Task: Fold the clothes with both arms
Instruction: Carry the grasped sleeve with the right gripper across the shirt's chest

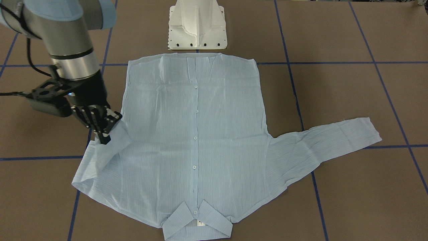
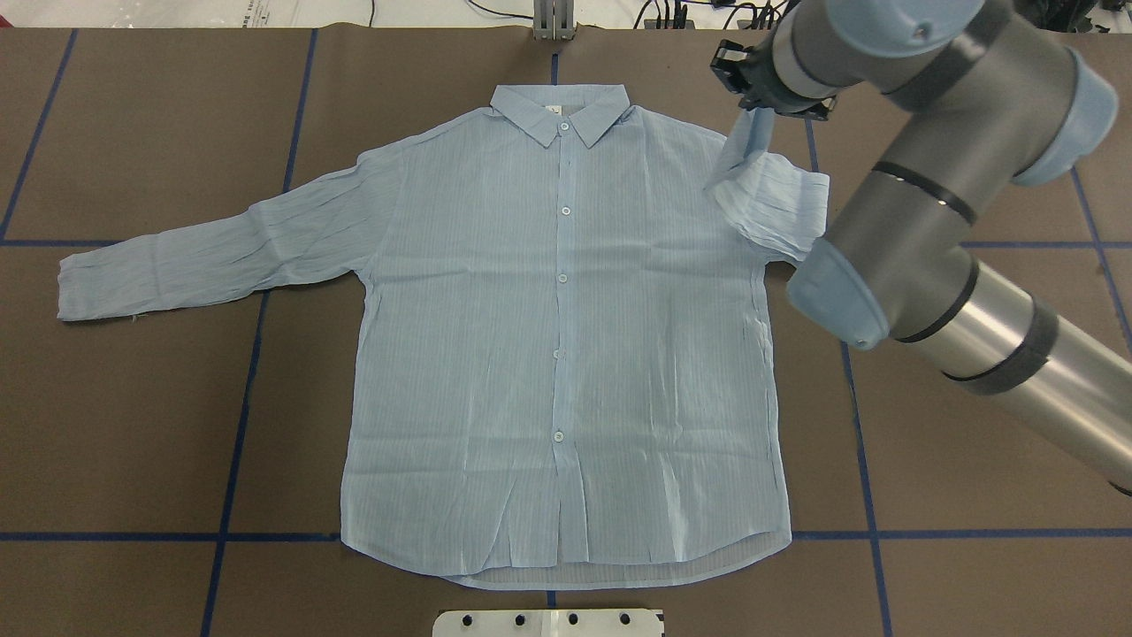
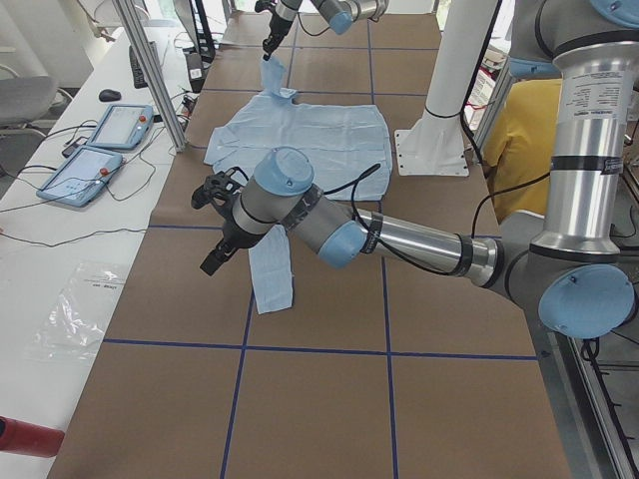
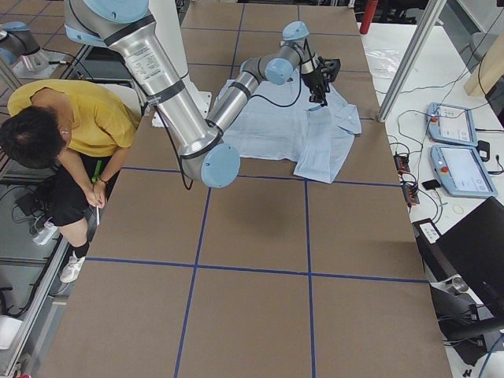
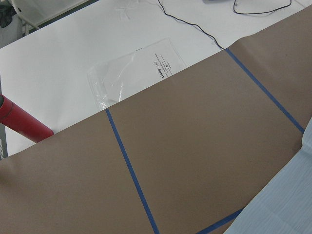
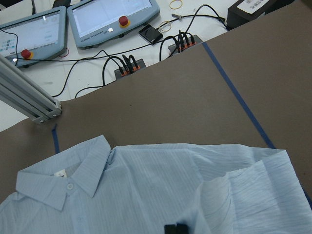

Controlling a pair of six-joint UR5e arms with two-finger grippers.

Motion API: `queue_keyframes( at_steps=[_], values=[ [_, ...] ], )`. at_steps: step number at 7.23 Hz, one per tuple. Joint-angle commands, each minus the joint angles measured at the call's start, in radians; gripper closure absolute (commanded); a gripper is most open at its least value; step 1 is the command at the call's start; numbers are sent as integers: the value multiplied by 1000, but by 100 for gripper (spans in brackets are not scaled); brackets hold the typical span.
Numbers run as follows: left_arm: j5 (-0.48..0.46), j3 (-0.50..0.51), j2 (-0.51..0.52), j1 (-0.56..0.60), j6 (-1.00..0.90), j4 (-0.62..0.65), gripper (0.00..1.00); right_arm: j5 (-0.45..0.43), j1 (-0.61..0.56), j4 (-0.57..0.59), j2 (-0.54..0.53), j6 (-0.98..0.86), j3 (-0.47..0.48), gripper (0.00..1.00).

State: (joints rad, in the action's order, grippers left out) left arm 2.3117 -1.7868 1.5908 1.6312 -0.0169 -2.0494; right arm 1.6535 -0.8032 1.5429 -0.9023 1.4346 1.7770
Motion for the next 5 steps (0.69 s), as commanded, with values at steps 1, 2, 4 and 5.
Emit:
queue_keyframes(
  at_steps=[1,2,4,5],
  values=[
    [0,6,0,1,0,0,0,-214,148,-277,75,24,-165,100],
    [0,7,0,-1,0,0,0,-244,195,-405,124,23,-292,100],
    [-2,9,0,1,2,0,0,-331,258,-412,348,21,-565,100],
    [-2,9,0,1,3,0,0,-331,274,-415,388,20,-615,95]
  ],
)
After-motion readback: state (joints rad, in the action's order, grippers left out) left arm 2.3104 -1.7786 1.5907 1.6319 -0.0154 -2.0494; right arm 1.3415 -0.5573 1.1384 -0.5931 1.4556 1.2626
